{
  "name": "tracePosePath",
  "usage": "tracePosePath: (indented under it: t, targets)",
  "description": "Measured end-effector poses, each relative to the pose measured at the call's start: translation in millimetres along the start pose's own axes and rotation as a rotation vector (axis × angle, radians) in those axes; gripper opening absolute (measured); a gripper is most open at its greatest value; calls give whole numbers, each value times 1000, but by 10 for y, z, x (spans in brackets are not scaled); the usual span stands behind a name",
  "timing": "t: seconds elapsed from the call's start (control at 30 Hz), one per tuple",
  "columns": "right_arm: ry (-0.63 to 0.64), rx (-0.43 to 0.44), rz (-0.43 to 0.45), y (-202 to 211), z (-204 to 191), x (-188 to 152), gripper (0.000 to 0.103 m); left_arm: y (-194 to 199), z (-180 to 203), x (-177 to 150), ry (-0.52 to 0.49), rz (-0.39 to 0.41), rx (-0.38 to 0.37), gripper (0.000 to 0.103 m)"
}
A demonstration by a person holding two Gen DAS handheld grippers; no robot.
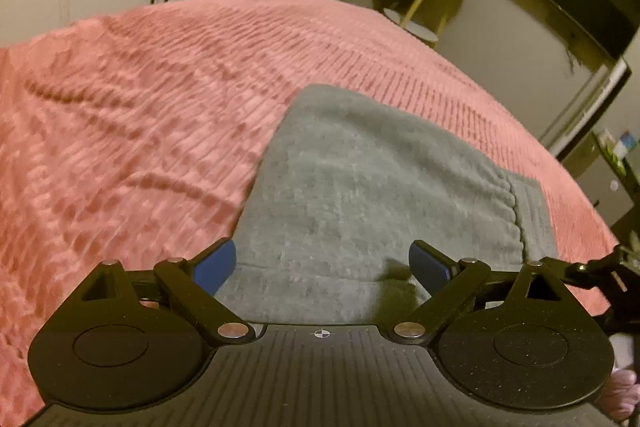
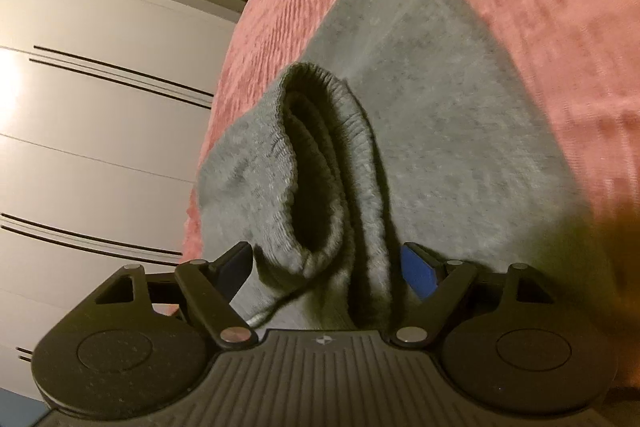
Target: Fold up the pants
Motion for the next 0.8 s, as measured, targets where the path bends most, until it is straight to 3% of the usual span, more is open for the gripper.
tracePosePath:
  t: [0.37,0.6,0.73,0.8]
  targets:
    - [-109,125,15,-284,71,54,54,-116,-110,12,76,-45,-14,98]
    - [-10,49,33,-337,-44,-42,54,-135,-148,16,110,-50,-21,99]
    - [-19,43,46,-383,-122,-79,57,-94,-164,9,122,-46,-20,99]
    - [-45,62,55,-402,-189,-104,51,-65,-179,12,131,-40,-28,99]
Point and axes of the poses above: each gripper's, at about its wrist camera, not at the fingertips, and y roughly against the way its jaws point, z to its right, x to its top, the point moved 8 cm from there along -y, roughly the way its jaws point, and after that the axes turned 12 degrees about x, right-handed, at the moved point
